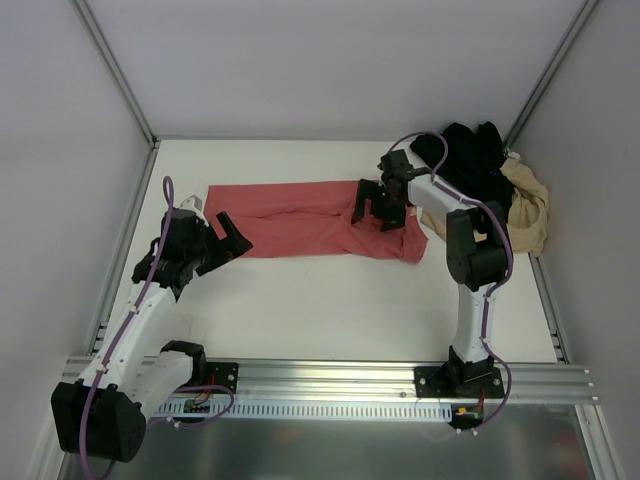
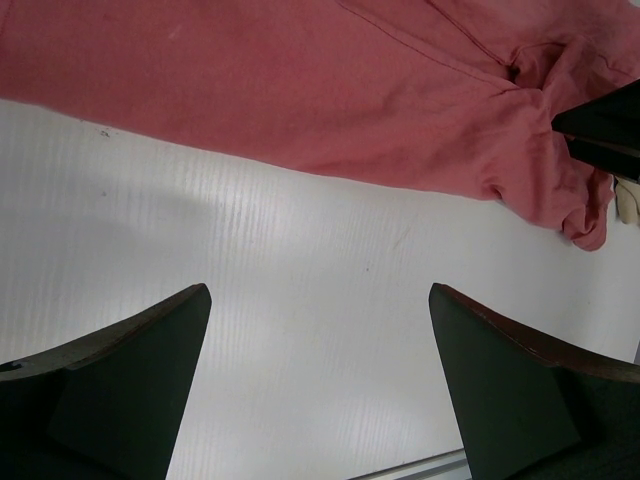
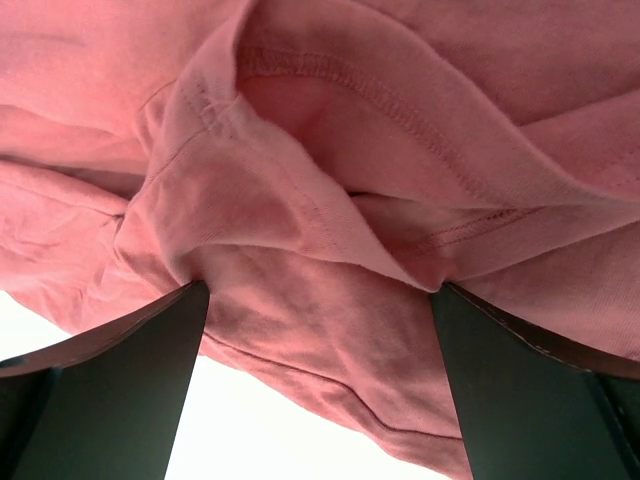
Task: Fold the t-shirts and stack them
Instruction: Fold the other side of the tshirt into a rectangle
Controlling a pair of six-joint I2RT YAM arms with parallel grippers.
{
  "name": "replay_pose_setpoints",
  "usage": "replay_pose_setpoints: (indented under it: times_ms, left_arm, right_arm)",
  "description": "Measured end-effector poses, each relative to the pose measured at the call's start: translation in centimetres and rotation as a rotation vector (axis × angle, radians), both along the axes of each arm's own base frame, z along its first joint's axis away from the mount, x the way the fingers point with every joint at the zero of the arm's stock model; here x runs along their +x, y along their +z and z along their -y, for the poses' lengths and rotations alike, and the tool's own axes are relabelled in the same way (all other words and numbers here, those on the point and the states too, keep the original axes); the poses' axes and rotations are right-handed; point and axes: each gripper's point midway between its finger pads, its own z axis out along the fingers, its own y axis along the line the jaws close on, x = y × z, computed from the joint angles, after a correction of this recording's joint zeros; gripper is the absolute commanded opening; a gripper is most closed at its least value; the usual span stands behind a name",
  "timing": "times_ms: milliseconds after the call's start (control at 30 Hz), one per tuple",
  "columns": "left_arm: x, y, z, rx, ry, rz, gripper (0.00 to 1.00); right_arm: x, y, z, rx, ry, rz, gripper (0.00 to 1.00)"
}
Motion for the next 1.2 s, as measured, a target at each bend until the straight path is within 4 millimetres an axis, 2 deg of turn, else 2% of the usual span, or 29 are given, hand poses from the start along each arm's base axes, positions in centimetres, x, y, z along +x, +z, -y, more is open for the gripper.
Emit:
replay_pose_setpoints:
  times_ms: [233, 367, 667, 1067, 1200]
  left_arm:
    - [-0.1, -0.6, 0.0, 0.001, 0.000, -0.013, 0.94]
    - [0.0, -0.5, 0.0, 0.001, -0.001, -0.007, 0.94]
    - [0.2, -0.8, 0.1, -0.001, -0.004, -0.012, 0.94]
    - [0.0, -1.1, 0.1, -0.002, -0.006, -0.018, 0.94]
    - [0.0, -1.2, 0.1, -0.002, -0.005, -0.019, 0.94]
  right_arm:
    - [-0.7, 0.1, -1.0, 0.004, 0.013, -0.001, 0.99]
    - [-0.3, 0.5, -1.1, -0.001, 0.017, 0.004, 0.99]
    - [0.5, 1.3, -0.2, -0.063, 0.025, 0.045, 0.98]
    - [4.4, 6.5, -1.1, -0.030, 0.036, 0.172, 0.95]
    - [5.2, 6.1, -1.6, -0.018, 0.042, 0.171, 0.90]
